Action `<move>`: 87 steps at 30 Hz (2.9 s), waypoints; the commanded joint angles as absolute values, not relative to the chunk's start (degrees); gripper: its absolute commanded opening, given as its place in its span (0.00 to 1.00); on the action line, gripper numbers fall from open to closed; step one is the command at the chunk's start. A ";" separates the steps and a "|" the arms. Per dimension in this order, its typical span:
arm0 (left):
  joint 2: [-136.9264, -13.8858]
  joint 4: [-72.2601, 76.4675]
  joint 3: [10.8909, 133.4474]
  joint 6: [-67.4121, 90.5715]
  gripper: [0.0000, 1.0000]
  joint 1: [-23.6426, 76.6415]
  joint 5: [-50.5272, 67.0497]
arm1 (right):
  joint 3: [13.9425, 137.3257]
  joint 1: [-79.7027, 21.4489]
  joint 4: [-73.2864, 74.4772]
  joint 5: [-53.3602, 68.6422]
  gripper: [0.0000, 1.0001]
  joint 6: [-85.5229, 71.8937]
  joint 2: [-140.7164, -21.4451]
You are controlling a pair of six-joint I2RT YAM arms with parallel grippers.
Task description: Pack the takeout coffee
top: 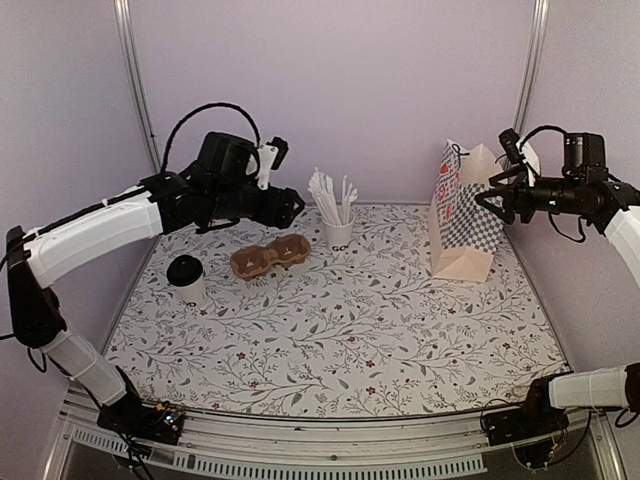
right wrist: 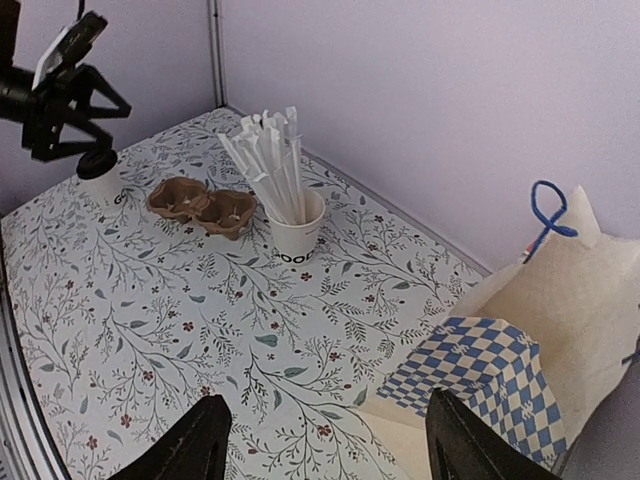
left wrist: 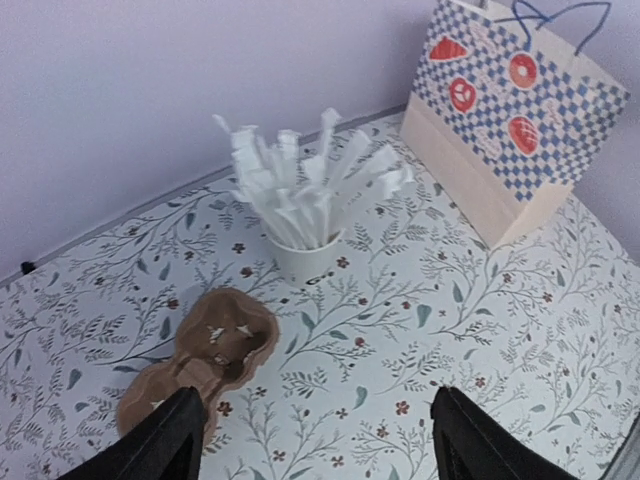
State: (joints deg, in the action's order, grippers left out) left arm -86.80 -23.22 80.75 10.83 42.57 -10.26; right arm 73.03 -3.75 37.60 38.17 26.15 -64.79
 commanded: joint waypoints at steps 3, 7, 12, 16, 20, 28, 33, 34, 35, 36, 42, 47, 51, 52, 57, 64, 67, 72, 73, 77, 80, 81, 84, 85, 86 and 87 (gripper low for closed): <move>-93.60 -22.66 80.43 6.16 0.78 45.73 1.22 | 77.25 2.23 38.88 26.27 0.57 19.71 -63.21; -88.69 -17.89 71.47 3.26 0.77 46.32 0.23 | 79.28 4.49 35.10 17.76 0.51 16.31 -63.53; -87.55 -19.38 71.72 2.32 0.77 48.20 -3.97 | 85.41 5.56 35.85 8.05 0.54 12.99 -70.85; -87.06 -19.52 71.63 2.14 0.77 48.33 -3.82 | 90.09 5.77 37.73 7.72 0.57 11.26 -77.43; -86.86 -19.87 71.81 2.20 0.77 48.51 -4.22 | 93.42 5.80 38.96 6.82 0.57 10.18 -82.81; -86.83 -20.45 71.87 2.04 0.76 48.52 -5.83 | 97.39 5.89 38.80 7.50 0.56 9.56 -89.48; -87.01 -20.84 72.11 1.80 0.74 48.52 -6.04 | 98.97 5.89 38.63 9.98 0.52 9.36 -93.12; -87.00 -20.83 72.08 1.76 0.74 48.52 -6.17 | 99.03 5.89 38.44 10.56 0.51 9.24 -93.15; -87.01 -20.85 72.11 1.76 0.74 48.56 -6.23 | 99.20 5.89 38.39 10.85 0.50 9.09 -93.23; -87.01 -20.85 72.15 1.76 0.74 48.54 -6.24 | 99.37 5.89 38.52 11.03 0.49 9.00 -93.25; -87.08 -21.06 72.24 1.93 0.74 48.53 -5.79 | 99.76 5.84 40.23 10.97 0.47 9.14 -93.83; -86.80 -21.02 72.25 2.10 0.73 48.57 -5.78 | 95.91 5.89 39.35 12.50 0.46 8.77 -92.59; -86.91 -21.09 72.25 2.15 0.73 48.52 -5.54 | 93.35 5.89 37.83 11.30 0.44 8.01 -91.79; -87.00 -21.03 72.25 2.19 0.73 48.54 -5.53 | 92.86 5.89 37.30 11.17 0.43 7.79 -91.41; -87.10 -21.07 72.25 2.32 0.73 48.53 -5.36 | 91.83 5.89 36.78 11.18 0.39 6.65 -90.91; -87.23 -21.15 72.33 2.29 0.73 48.57 -5.62 | 91.11 5.89 36.65 11.84 0.18 6.43 -90.19; -87.28 -21.34 72.42 2.24 0.73 48.47 -5.71 | 90.67 5.89 36.73 12.02 0.09 6.47 -89.46; -87.08 -21.35 72.42 2.29 0.73 48.44 -6.36 | 89.55 5.88 37.41 12.08 0.00 7.07 -87.07; -87.10 -21.38 72.42 2.23 0.73 48.43 -6.40 | 89.23 5.89 37.73 12.29 0.00 7.37 -86.57; -86.99 -21.44 72.42 2.23 0.73 48.41 -6.63 | 87.44 5.89 38.92 14.06 0.00 9.42 -83.63; -86.90 -21.52 72.49 2.13 0.73 48.35 -6.66 | 86.52 5.89 41.35 18.40 0.00 11.37 -81.03; -86.86 -21.58 72.51 2.11 0.73 48.33 -6.62 | 86.41 5.89 42.67 20.48 0.00 12.51 -80.29; -86.79 -21.71 72.66 2.02 0.73 48.18 -6.59 | 84.71 5.89 46.80 30.85 0.00 17.24 -78.53; -86.83 -21.76 72.66 2.02 0.73 48.10 -6.51 | 83.74 5.89 47.52 33.41 0.00 18.79 -77.99; -86.84 -21.87 72.67 2.07 0.73 48.00 -6.46 | 82.91 5.89 48.07 34.99 0.00 19.73 -77.26; -86.84 -21.86 72.68 2.17 0.73 47.85 -6.38 | 82.34 5.89 48.61 36.14 0.00 20.85 -76.60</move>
State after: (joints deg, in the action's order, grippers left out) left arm -87.96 -21.71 71.09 2.55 47.90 -6.31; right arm 85.19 5.69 43.62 24.80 14.37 -79.11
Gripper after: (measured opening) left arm 0.732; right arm 0.006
